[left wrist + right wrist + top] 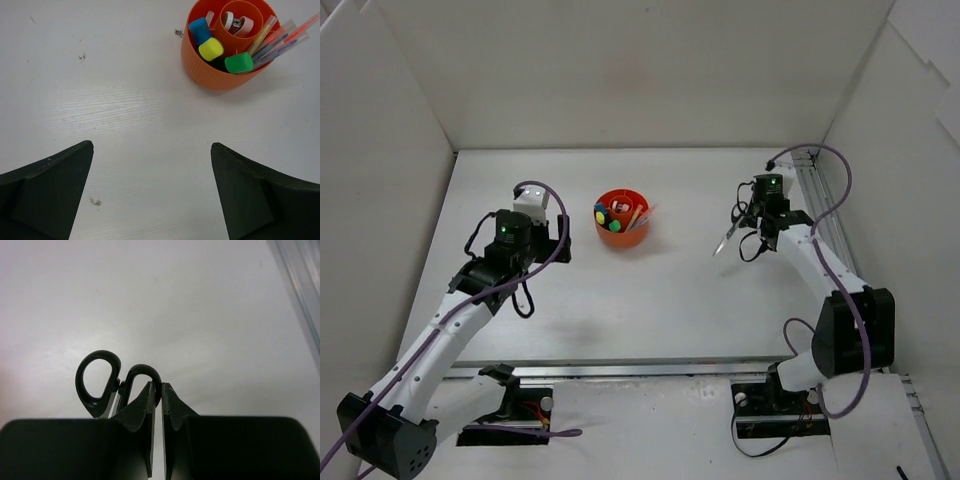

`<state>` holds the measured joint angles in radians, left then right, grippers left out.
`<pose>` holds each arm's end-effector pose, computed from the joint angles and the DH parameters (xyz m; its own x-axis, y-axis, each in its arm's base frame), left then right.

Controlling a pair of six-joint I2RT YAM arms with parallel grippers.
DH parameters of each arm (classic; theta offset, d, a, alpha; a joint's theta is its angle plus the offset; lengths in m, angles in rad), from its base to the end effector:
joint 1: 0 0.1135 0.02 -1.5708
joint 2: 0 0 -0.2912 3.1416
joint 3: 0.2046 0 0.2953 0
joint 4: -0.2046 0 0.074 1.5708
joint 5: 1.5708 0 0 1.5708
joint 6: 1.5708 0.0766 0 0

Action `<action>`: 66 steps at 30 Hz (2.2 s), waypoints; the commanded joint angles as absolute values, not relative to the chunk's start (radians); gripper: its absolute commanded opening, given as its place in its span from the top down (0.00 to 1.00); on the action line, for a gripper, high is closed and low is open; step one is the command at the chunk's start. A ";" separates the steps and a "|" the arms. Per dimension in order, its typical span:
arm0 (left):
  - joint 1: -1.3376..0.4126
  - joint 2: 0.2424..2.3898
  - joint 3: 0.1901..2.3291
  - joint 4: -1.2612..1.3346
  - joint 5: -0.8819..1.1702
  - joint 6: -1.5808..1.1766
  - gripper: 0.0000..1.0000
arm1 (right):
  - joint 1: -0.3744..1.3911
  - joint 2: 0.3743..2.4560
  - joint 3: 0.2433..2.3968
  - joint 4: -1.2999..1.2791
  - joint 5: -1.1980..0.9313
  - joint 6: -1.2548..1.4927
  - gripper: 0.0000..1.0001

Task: Sort the stationery into containers
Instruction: Pick up the scissors from the center of the board, then place the scissors in the storage box.

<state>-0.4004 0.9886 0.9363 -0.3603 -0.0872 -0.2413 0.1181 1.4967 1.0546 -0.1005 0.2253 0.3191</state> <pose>0.2692 -0.1067 0.3413 -0.4338 -0.0749 -0.8979 0.2175 0.9584 -0.1850 0.4119 0.0316 0.2577 -0.4633 0.2530 -0.8493 0.2322 0.9596 0.1591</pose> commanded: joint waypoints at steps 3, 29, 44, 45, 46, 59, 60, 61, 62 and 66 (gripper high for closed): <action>-0.405 0.950 0.997 -0.351 -0.117 -0.255 0.00 | 0.302 1.374 1.100 0.259 0.443 0.145 1.00; -0.414 0.808 0.943 -0.465 -0.195 -0.305 0.01 | 0.666 1.996 1.625 0.775 0.497 -0.290 1.00; -0.414 0.810 0.928 -0.466 -0.198 -0.308 0.01 | 0.710 2.040 1.529 0.775 0.548 -0.265 0.99; -0.414 0.810 0.927 -0.468 -0.198 -0.308 0.00 | 0.712 2.042 1.528 0.775 0.548 -0.265 0.97; -0.414 0.811 0.927 -0.469 -0.199 -0.310 0.00 | 0.715 2.042 1.525 0.773 0.551 -0.267 0.95; -0.414 0.799 0.925 -0.466 -0.186 -0.314 0.01 | 0.782 1.931 1.442 0.773 0.661 -0.318 0.55; -0.414 0.798 0.923 -0.465 -0.186 -0.318 0.01 | 0.784 1.912 1.433 0.773 0.651 -0.305 0.52; -0.414 0.790 0.922 -0.465 -0.187 -0.319 0.01 | 0.790 1.870 1.415 0.769 0.631 -0.296 0.45; -0.414 0.787 0.922 -0.465 -0.184 -0.321 0.01 | 0.790 1.852 1.405 0.761 0.618 -0.282 0.41; -0.414 0.766 0.917 -0.462 -0.179 -0.340 0.01 | 0.788 1.740 1.376 0.626 0.574 -0.157 0.10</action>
<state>-0.4107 0.7845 0.9047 -0.4973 -0.1810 -0.3111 0.7918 1.9079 1.3647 0.6228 0.5835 -0.2588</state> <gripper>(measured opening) 0.996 0.819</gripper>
